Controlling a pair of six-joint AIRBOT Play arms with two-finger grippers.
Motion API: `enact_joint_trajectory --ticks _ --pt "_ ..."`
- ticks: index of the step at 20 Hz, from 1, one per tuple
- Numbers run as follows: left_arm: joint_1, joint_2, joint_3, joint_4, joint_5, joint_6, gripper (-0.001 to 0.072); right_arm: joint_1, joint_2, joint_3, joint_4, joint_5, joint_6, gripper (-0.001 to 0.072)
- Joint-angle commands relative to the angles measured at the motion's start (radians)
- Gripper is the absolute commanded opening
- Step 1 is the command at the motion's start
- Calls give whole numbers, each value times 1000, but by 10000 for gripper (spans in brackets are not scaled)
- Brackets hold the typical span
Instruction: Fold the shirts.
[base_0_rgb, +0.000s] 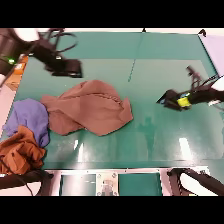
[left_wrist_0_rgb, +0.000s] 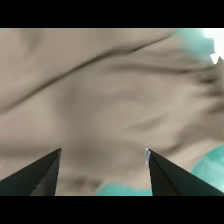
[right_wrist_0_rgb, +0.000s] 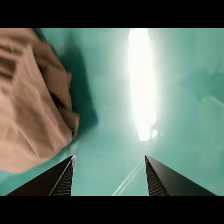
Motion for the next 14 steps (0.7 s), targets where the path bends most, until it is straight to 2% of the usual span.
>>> enact_joint_trajectory --ticks 1,4,7,8,9,10,12,14 --pt "132 11 -137 10 -22 18 614 132 -78 -151 185 -172 -120 512" --pt "162 10 -248 4 92 18 614 263 -256 -116 332 -268 -204 512" --pt "162 4 -264 -2 155 44 614 311 -426 -22 491 -262 -304 507" --pt "162 4 -264 -2 171 44 614 312 -455 3 529 -246 -333 427" --pt "162 4 -265 -2 183 48 614 303 -464 23 535 -232 -350 170" --pt "162 4 -265 -2 198 55 614 283 -460 39 534 -211 -374 20" --pt "162 4 -265 -2 227 63 614 186 -441 71 498 -139 -382 19" --pt "162 4 -265 -2 243 62 614 16 -380 80 379 -100 -338 18"
